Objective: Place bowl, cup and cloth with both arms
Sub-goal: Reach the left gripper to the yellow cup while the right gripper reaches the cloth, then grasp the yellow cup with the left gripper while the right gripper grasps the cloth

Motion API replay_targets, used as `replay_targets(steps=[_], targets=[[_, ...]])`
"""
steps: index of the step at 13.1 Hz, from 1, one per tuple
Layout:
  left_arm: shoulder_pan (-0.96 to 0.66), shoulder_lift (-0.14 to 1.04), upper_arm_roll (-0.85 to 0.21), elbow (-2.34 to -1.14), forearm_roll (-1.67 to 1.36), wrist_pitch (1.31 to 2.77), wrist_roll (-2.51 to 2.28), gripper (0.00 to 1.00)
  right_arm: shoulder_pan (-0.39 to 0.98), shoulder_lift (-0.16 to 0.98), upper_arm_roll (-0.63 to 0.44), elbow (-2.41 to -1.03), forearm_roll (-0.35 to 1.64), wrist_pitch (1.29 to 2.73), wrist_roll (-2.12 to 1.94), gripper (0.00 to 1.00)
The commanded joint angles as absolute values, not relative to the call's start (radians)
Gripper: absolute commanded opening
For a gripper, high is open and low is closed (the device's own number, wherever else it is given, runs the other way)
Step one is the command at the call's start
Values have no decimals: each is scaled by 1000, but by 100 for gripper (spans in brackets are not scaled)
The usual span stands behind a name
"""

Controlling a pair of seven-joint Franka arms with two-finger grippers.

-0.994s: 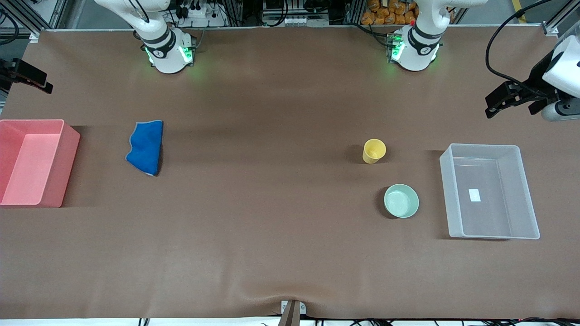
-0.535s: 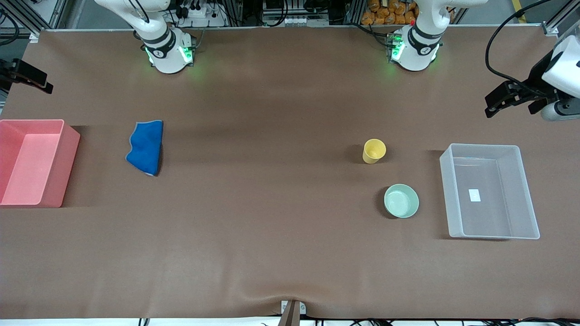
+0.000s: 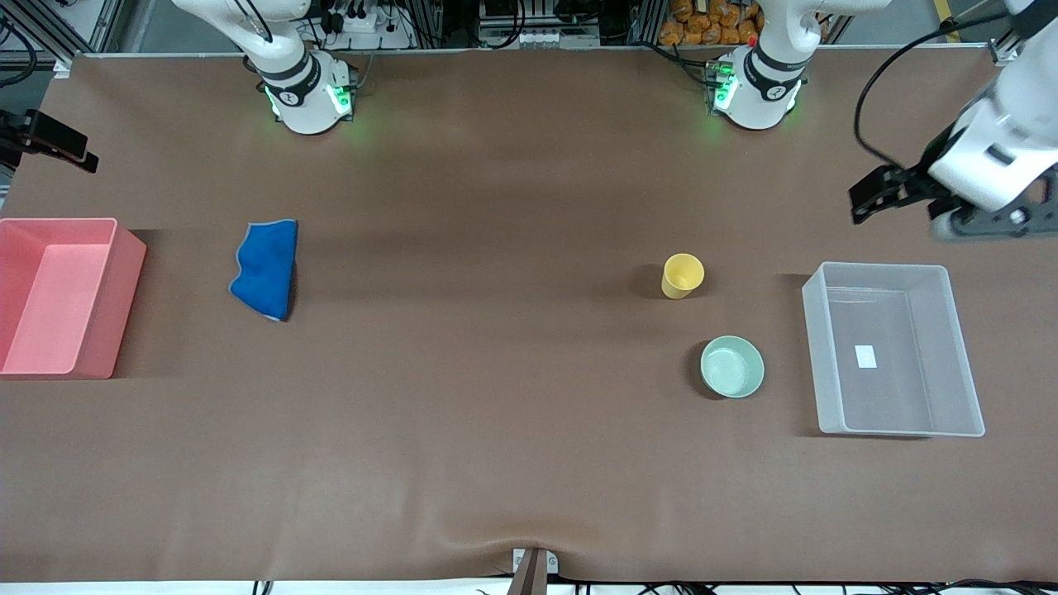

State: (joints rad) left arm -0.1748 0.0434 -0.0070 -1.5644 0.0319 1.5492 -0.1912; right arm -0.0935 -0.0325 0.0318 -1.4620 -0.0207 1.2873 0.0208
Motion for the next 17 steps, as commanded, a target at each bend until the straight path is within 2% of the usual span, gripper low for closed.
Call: replay_targets(steps=[1, 4, 7, 9, 12, 15, 17], targets=[[-176, 35, -44, -1682, 12, 1644, -187, 100, -67, -14, 25, -1448, -44, 1285, 18, 100], [-175, 29, -106, -1830, 12, 1758, -209, 100, -74, 69, 25, -1448, -29, 1348, 21, 100], [-176, 32, -144, -1984, 8, 1914, -209, 100, -71, 254, 25, -1448, -29, 1420, 31, 100], [-176, 41, -172, -2083, 2, 2040, -213, 100, -130, 281, 21, -1457, -17, 1419, 23, 100], [-178, 107, -173, -2124, -23, 2138, -230, 100, -158, 382, 21, -1460, -18, 1401, -24, 100], [-176, 152, -190, -2201, -25, 2268, -238, 100, -101, 491, 25, -1460, -17, 1401, -182, 100], [-178, 172, -195, -2250, -25, 2357, -241, 100, -71, 520, 25, -1485, -21, 1399, -202, 100]])
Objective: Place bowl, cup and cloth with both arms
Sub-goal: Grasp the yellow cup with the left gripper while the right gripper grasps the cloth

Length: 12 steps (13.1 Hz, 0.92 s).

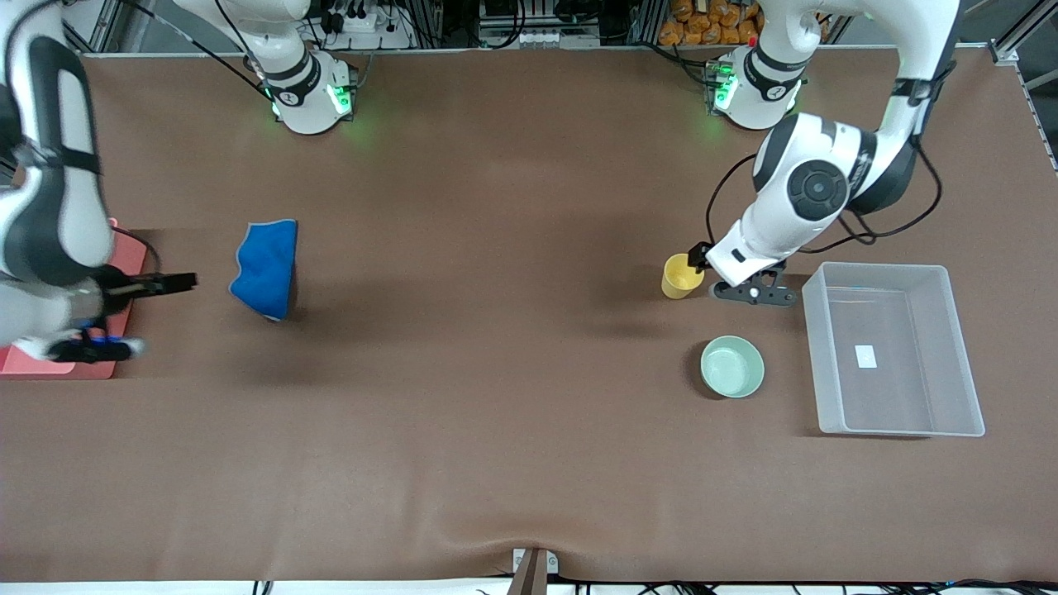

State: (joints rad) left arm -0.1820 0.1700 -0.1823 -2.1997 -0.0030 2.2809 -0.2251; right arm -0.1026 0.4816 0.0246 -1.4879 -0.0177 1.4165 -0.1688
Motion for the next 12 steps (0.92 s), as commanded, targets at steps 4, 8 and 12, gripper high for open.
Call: replay_targets(steps=[4, 8, 12], targets=[[-178, 215, -202, -2263, -23, 2388, -245, 70, -71, 623, 25, -1571, 4, 1420, -216, 100], [-179, 261, -204, -2249, -23, 2405, -245, 0, -71, 637, 23, -1600, 86, 1423, -206, 100], [-166, 221, -202, -2226, -23, 2395, -239, 0, -37, 620, 21, -1661, 81, 1456, -204, 100]])
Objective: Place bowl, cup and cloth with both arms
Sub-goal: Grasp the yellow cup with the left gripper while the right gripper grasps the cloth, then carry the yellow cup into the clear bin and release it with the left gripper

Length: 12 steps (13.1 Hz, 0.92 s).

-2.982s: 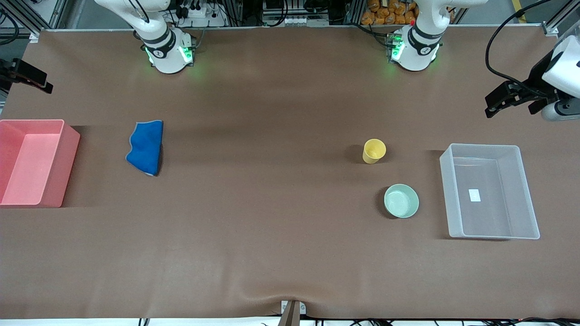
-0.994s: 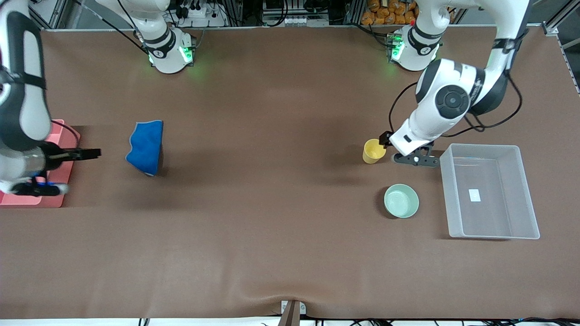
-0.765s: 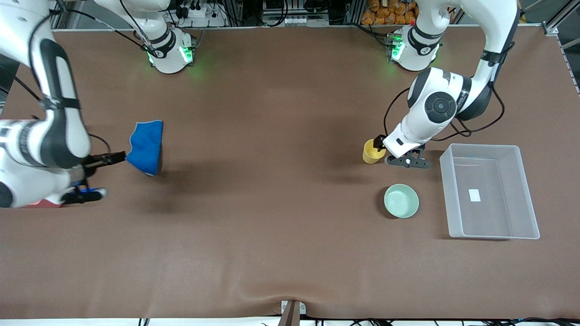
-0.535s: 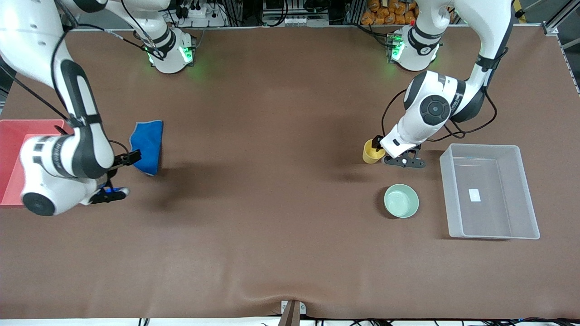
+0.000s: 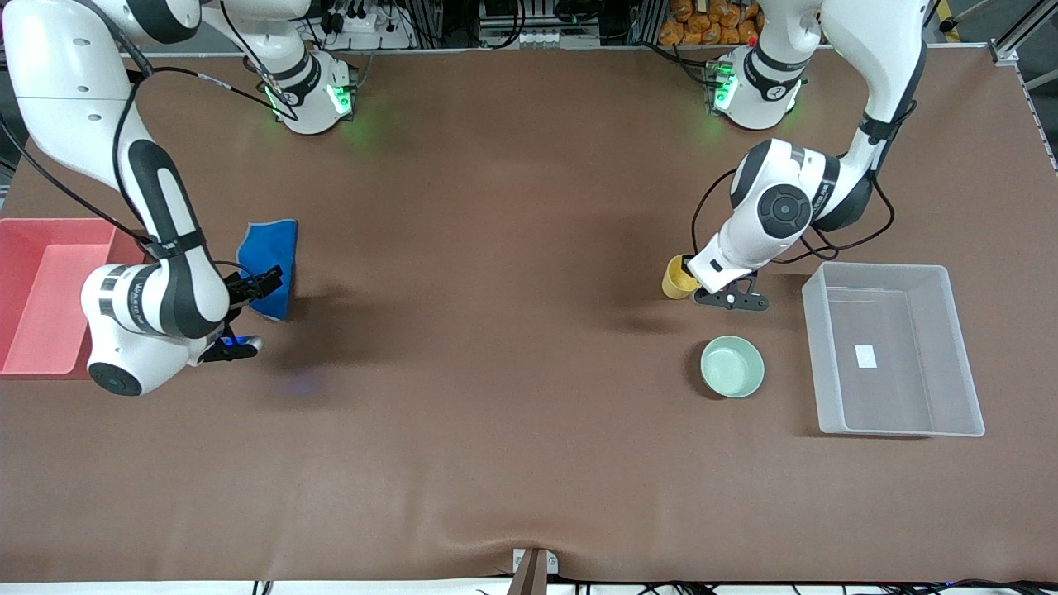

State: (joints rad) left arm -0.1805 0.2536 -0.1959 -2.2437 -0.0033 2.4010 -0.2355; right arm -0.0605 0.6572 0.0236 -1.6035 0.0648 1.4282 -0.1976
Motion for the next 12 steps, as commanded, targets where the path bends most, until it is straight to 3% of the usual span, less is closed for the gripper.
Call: replay_targets(steps=[1, 5, 12], targets=[[-150, 180, -201, -2209, -23, 2366, -227, 0, -25, 609, 20, -1675, 72, 1460, -204, 100], [-14, 124, -201, -1970, -21, 2000, -105, 0, 6, 552, 20, -1782, 25, 1607, -202, 100], [288, 247, -192, -1810, 11, 1959, 401, 0, 29, 568, 21, -1821, -104, 1805, -213, 100]])
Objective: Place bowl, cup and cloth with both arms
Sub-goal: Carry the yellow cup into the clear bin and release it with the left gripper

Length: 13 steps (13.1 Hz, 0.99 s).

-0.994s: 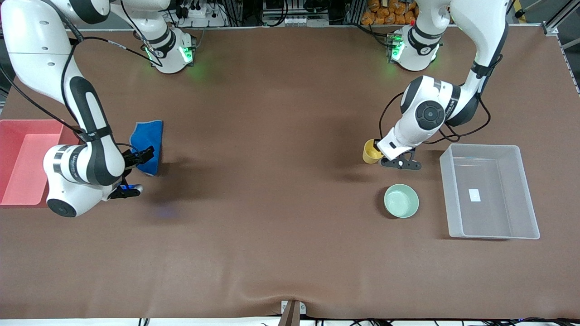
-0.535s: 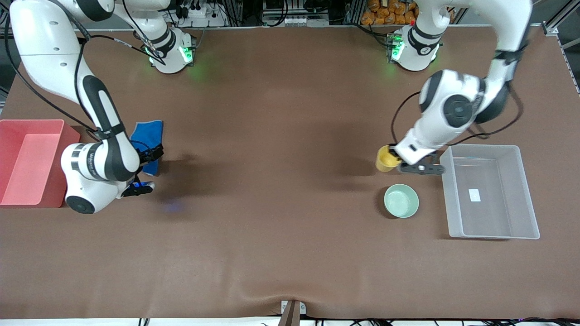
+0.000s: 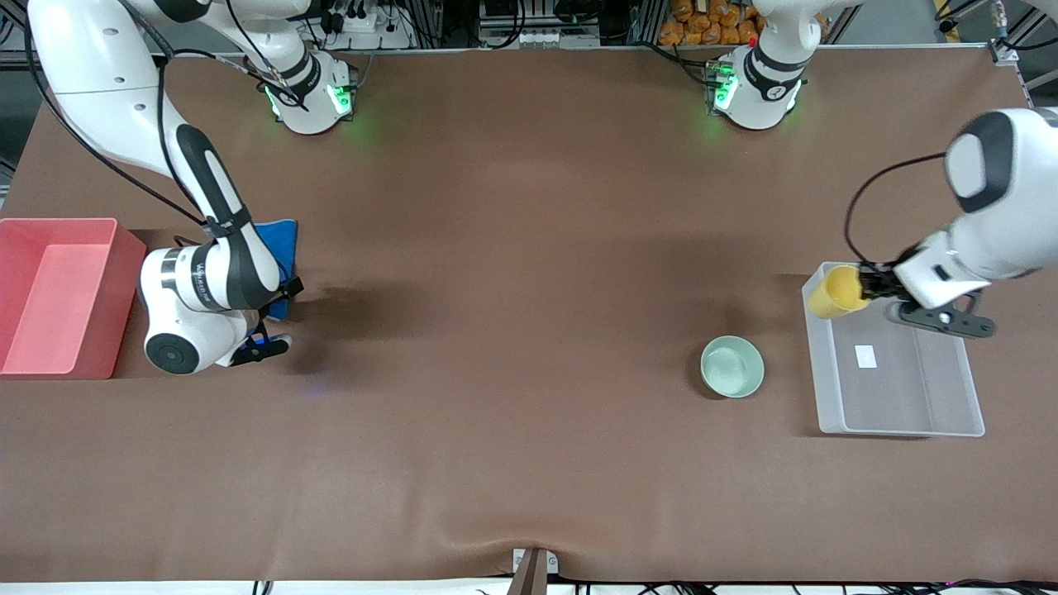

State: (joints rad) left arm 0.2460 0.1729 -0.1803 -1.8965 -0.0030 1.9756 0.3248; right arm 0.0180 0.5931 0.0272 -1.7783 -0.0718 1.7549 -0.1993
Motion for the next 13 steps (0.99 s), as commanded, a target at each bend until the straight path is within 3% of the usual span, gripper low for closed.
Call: replay_targets(steps=[1, 13], targets=[[311, 279, -192, -1774, 18, 1957, 444, 0, 23, 568, 21, -1845, -116, 1859, -216, 100], [374, 505, -189, -1736, 104, 2005, 506, 0, 17, 584, 23, -1839, -198, 1913, -270, 100]])
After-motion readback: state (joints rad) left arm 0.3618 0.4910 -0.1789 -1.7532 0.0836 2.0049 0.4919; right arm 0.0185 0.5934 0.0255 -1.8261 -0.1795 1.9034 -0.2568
